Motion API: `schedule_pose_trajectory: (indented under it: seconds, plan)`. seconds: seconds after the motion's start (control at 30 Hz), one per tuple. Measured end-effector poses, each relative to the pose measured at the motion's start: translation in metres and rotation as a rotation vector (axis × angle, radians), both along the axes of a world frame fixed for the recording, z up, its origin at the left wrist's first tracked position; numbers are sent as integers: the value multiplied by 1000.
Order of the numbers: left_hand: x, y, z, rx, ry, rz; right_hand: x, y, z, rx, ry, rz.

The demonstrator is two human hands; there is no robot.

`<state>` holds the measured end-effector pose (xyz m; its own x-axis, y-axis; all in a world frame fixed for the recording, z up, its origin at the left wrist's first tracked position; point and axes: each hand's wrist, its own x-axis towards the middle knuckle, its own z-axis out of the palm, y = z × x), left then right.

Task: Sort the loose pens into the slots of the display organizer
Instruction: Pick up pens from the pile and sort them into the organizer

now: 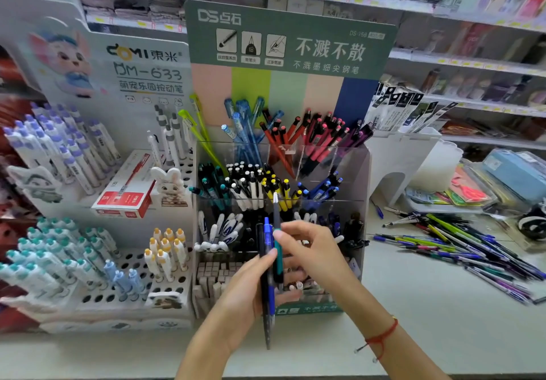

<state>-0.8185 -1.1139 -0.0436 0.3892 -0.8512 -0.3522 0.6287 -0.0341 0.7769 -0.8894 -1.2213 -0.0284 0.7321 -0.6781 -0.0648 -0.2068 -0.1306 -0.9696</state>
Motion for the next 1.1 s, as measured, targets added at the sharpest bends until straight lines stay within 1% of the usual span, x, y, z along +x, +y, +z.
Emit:
schedule_pose_trajectory:
  seconds: [0.03, 0.1, 0.13, 0.17, 0.2, 0.27, 0.3, 0.33, 0.4, 0.5, 0.6, 0.7, 0.77, 0.83, 0.93, 0.97, 1.07, 1.1]
  plan:
    - [3, 1, 0, -6, 23, 39, 4, 0, 3, 31, -63, -35]
    - [12, 5, -1, -17, 57, 158, 11, -5, 12, -8, -199, -94]
    - [17, 8, -2, -23, 65, 228, 15, -8, 19, -42, -236, -80]
    - [23, 12, -3, -28, 69, 294, 20, -10, 28, -111, -224, -38]
    - [29, 16, -4, -32, 77, 351, 25, -12, 35, -231, -154, 15]
    - [37, 25, -4, -46, 114, 437, 40, -18, 48, -539, 89, 122]
    - [40, 30, -4, -53, 130, 464, 49, -20, 53, -650, 181, 184]
    - [42, 33, -4, -59, 138, 479, 58, -22, 59, -716, 235, 248]
    - [45, 39, -5, -74, 149, 482, 73, -25, 70, -806, 315, 321]
    - [47, 48, -6, -92, 175, 493, 88, -30, 89, -874, 359, 290]
    - [50, 54, -7, -94, 154, 494, 106, -31, 97, -959, 348, 267]
    - [51, 55, -3, -106, 152, 475, 130, -24, 86, -1070, 324, 248]
    - [51, 54, -1, -115, 152, 459, 144, -16, 70, -1190, 280, 175]
    - [52, 55, -1, -130, 156, 446, 152, -12, 50, -1268, 207, 74]
    - [53, 60, -1, -169, 175, 423, 151, -7, 26, -1316, 116, 13]
    - [54, 62, -1, -179, 175, 416, 149, -7, 22, -1323, 115, 6]
    - [55, 65, -4, -195, 150, 397, 147, -13, 21, -1287, 216, 87]
    - [55, 65, -5, -195, 143, 391, 145, -15, 24, -1262, 217, 113]
